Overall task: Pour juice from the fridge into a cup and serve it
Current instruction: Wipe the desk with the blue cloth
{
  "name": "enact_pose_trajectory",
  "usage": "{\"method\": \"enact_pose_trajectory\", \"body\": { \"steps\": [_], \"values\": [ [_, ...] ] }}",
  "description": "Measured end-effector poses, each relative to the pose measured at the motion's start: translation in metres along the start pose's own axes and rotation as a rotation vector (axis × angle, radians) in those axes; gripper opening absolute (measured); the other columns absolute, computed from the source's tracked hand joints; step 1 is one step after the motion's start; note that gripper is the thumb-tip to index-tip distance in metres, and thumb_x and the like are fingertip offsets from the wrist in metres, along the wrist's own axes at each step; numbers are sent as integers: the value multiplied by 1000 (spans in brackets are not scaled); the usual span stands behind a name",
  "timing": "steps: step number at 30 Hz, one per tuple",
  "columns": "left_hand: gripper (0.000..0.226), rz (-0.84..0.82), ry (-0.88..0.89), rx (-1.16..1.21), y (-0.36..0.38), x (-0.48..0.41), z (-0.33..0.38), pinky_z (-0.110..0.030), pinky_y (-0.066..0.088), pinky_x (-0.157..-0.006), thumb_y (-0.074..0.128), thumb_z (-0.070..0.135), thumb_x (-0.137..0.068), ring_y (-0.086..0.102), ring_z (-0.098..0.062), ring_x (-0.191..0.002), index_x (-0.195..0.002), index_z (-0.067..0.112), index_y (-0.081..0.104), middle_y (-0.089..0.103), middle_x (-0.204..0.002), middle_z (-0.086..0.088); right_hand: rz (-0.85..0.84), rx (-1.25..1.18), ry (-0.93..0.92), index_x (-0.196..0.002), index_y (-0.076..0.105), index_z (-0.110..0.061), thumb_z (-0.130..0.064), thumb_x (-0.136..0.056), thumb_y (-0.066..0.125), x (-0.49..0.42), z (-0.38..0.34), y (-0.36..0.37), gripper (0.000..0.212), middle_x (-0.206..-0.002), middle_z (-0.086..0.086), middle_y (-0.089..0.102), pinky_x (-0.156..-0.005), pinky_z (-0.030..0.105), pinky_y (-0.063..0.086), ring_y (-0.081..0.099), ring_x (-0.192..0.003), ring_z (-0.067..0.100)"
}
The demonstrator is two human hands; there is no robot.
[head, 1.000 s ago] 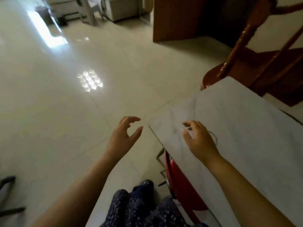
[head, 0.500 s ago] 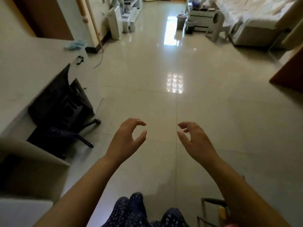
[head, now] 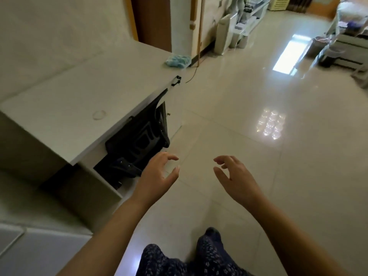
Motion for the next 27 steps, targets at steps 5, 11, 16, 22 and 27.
{"method": "enact_pose_trajectory", "body": {
  "steps": [5, 11, 16, 22, 27],
  "values": [
    [21, 58, -133, 75, -10, -89, -28, -3, 38, -78, 59, 27, -90, 45, 20, -101, -111, 30, 53, 50, -110, 22, -76, 50, -86, -125, 49, -26, -38, -94, 45, -124, 7, -6, 33, -124, -5, 52, -92, 31, 45, 49, -110, 10],
    [26, 188, -236, 60, -20, -209, -53, -17, 38, -88, 59, 31, -90, 47, -1, -105, -114, 33, 50, 52, -115, 17, -113, 45, -161, -122, 51, -24, -37, -93, 47, -278, 16, -31, 32, -123, -4, 53, -94, 34, 44, 49, -112, 14],
    [27, 223, -252, 34, -38, -304, -74, -26, 41, -92, 58, 30, -90, 47, -7, -110, -115, 32, 49, 51, -118, 13, -144, 43, -195, -121, 52, -24, -34, -93, 48, -397, 10, -28, 30, -122, -2, 54, -94, 32, 41, 48, -114, 16],
    [25, 240, -232, -47, -59, -419, -124, -18, 42, -85, 60, 28, -89, 49, -3, -101, -112, 28, 51, 51, -111, 13, -196, 127, -211, -129, 46, -25, -36, -93, 48, -527, 7, -4, 38, -132, 3, 49, -103, 39, 37, 42, -123, 21],
    [34, 144, -168, -146, -79, -510, -158, -23, 39, -95, 56, 35, -88, 47, -4, -111, -120, 23, 53, 50, -117, 12, -132, 157, -149, -134, 43, -24, -35, -93, 47, -621, 1, -1, 42, -137, 4, 45, -103, 38, 34, 39, -126, 24]
  ]
}}
Point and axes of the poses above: each hand's wrist, its own x-axis away from the middle knuckle, its own y-axis out of the palm, z = x × y, the point moved 2 cm from there along -x, towards the middle knuckle
